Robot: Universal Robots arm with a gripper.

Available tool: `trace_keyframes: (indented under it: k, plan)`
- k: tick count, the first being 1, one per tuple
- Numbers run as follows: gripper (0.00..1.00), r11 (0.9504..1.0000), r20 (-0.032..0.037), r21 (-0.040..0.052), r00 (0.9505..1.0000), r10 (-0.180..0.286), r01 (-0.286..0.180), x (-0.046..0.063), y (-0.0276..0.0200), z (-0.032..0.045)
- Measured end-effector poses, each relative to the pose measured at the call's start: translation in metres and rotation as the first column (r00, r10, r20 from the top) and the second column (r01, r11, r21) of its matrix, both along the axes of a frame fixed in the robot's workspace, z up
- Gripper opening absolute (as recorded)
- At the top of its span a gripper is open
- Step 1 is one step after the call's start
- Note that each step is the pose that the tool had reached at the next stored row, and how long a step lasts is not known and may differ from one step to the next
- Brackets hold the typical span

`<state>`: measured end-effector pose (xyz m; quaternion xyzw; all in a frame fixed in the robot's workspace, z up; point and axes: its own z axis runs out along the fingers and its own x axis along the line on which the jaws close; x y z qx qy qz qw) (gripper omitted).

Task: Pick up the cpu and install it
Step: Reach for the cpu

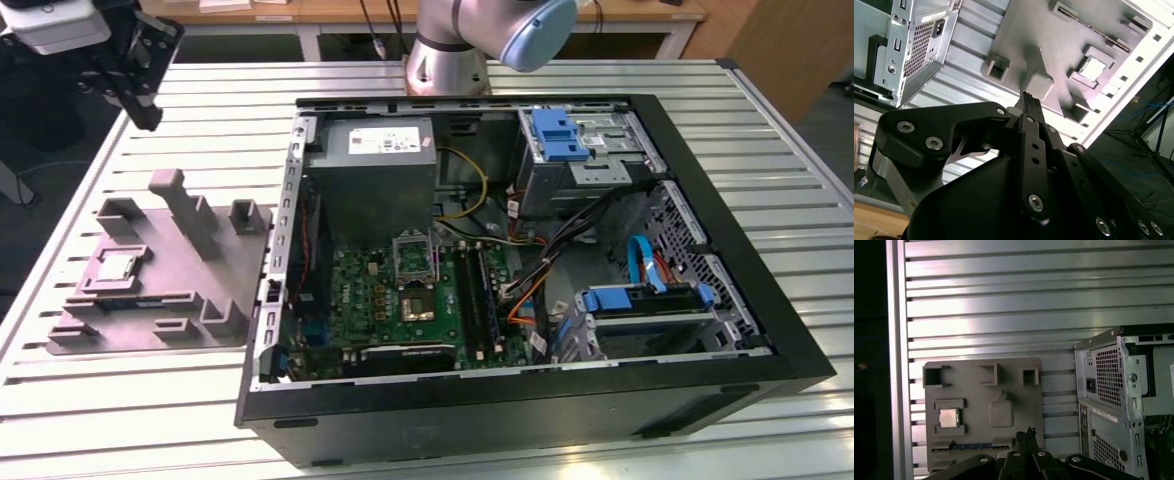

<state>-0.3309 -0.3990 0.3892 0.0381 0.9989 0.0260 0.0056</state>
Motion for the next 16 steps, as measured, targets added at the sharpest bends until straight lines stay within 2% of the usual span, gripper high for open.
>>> trace_keyframes:
  k: [7,9,16]
  plan:
    - [0.11,1.0000,0.0000,0.0000,1.0000,0.000,0.000,-0.0019,0.0000,0.0000]
    - [0.11,1.0000,0.0000,0.0001,1.0000,0.000,0.000,-0.0065,0.0000,-0.0001]
    - [0.11,1.0000,0.0000,0.0000,1.0000,0.000,0.000,-0.0071,0.0000,0.0000]
